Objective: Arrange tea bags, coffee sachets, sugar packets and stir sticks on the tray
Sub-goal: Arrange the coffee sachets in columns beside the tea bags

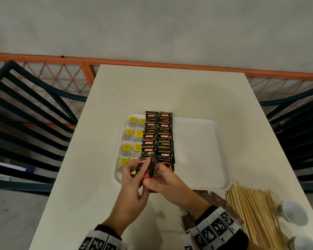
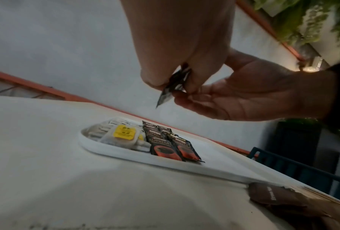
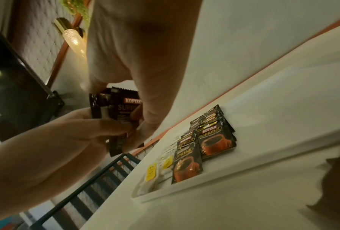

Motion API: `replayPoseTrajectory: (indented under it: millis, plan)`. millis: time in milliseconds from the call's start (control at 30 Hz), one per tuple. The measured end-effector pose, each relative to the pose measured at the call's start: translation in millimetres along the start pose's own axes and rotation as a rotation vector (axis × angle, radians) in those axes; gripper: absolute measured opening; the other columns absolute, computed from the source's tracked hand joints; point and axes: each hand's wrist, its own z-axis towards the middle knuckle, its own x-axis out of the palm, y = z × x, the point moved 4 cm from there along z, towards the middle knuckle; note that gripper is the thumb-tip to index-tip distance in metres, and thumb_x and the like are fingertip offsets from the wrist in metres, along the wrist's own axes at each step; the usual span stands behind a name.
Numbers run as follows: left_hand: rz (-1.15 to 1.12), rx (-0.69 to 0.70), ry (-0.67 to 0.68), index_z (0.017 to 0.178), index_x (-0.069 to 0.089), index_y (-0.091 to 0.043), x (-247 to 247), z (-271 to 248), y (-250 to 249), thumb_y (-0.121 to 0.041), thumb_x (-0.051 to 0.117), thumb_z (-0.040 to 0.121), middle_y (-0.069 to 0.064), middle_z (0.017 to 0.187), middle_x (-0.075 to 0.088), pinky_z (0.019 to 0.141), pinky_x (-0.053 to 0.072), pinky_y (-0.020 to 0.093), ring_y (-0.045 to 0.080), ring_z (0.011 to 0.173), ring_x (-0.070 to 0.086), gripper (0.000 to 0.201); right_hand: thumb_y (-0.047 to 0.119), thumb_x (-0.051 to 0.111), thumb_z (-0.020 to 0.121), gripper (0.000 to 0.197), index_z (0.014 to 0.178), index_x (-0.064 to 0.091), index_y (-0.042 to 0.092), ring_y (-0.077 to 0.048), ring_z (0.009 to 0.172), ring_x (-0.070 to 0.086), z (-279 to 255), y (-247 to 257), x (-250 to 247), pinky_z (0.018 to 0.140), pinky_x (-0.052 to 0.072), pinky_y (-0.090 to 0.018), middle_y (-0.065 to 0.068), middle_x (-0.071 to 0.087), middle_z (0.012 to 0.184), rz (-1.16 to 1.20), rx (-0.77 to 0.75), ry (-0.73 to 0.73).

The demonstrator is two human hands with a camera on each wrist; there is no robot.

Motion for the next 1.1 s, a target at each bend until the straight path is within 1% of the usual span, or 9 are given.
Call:
replayPoseTrajectory:
  millis: [100,233,333,500,633,700,800,900,1100]
  plan:
    - [-0.054,0.042,0.066,0.14,0.025,-0.039,-1.3,-4.2,1.5,-0.02,0.057,0.077,-0.02,0.137,0.017,0.097,0.035,0.005,-0.004,0.13,0.024,0.073,0.02,0.061,0.084,0.033,0.116,0.055,0.021,-0.016,0.106,0.064,-1.1,-0.9,-7.4,0.089,0.052,-0.033,0.001,0.067,0.111,0.047,0.013,-0.048]
    - [-0.196,-0.1,-0.119,0.119,0.056,-0.044,-13.8,-1.4,1.4,-0.048,0.057,0.078,-0.012,0.13,0.04,0.092,0.047,0.018,0.01,0.117,0.051,0.041,0.004,0.056,0.089,0.03,0.118,0.055,0.011,-0.022,0.1,0.066,0.2,-1.9,-20.8,0.084,0.056,-0.035,-0.013,0.065,0.113,0.136,0.022,-0.14]
    - [-0.319,-0.218,-0.232,0.105,0.059,-0.044,-14.9,2.4,6.3,-0.027,0.071,0.073,0.001,0.112,0.057,0.073,0.052,0.02,0.01,0.088,0.065,0.038,-0.001,0.054,0.087,0.028,0.115,0.057,0.007,-0.025,0.096,0.068,1.1,-1.0,-27.8,0.079,0.057,-0.035,-0.015,0.068,0.108,0.194,-0.002,-0.177]
    - [-0.441,-0.426,-0.222,0.12,0.046,-0.03,-17.3,0.1,22.0,0.002,0.066,0.079,0.008,0.065,0.059,0.069,0.047,0.018,0.011,0.067,0.059,0.055,0.007,0.056,0.088,0.028,0.116,0.059,0.004,-0.023,0.095,0.068,0.6,-0.7,-42.0,0.077,0.056,-0.03,-0.014,0.068,0.109,0.182,-0.02,-0.256]
    - [-0.372,-0.465,-0.172,0.101,0.059,-0.027,-23.1,4.3,29.4,0.002,0.061,0.084,0.007,0.078,0.071,0.07,0.047,0.016,0.004,0.072,0.064,0.033,0.005,0.054,0.089,0.023,0.107,0.056,-0.01,-0.013,0.084,0.07,-1.4,1.7,-66.0,0.067,0.055,-0.022,-0.007,0.07,0.099,0.1,-0.03,-0.372]
    - [-0.351,-0.494,-0.121,0.094,0.06,-0.028,-22.2,7.0,32.3,0.0,0.055,0.088,-0.009,0.082,0.073,0.073,0.047,0.018,-0.001,0.077,0.066,0.03,0.006,0.056,0.089,0.021,0.104,0.058,-0.008,-0.018,0.087,0.069,-0.7,-0.9,-80.2,0.072,0.058,-0.029,-0.012,0.069,0.098,-0.03,-0.025,-0.449]
    - [-0.207,-0.502,-0.024,0.087,0.061,-0.021,-19.3,12.8,41.7,-0.007,0.056,0.089,-0.002,0.086,0.072,0.076,0.049,0.026,0.01,0.083,0.067,0.015,0.007,0.061,0.086,0.007,0.092,0.062,0.006,-0.031,0.09,0.066,1.4,-6.5,-93.6,0.083,0.055,-0.042,-0.018,0.068,0.094,-0.236,0.0,-0.521]
    - [-0.04,-0.489,0.085,0.075,0.055,-0.01,-14.7,21.4,44.7,-0.011,0.062,0.086,0.004,0.081,0.067,0.061,0.044,0.012,0.014,0.071,0.064,0.012,0.013,0.068,0.082,0.02,0.078,0.054,0.027,-0.012,0.068,0.056,5.7,-16.7,-95.7,0.071,0.047,-0.031,0.0,0.062,0.073,-0.388,0.063,-0.499]
    - [0.055,-0.462,0.077,0.065,0.05,-0.029,-5.4,37.1,42.7,-0.002,0.069,0.078,-0.009,0.068,0.059,0.059,0.039,0.003,0.0,0.066,0.058,0.036,0.018,0.068,0.082,0.017,0.091,0.054,0.019,0.0,0.066,0.052,13.1,-30.7,-85.4,0.056,0.04,-0.007,0.006,0.06,0.075,-0.573,0.127,-0.485]
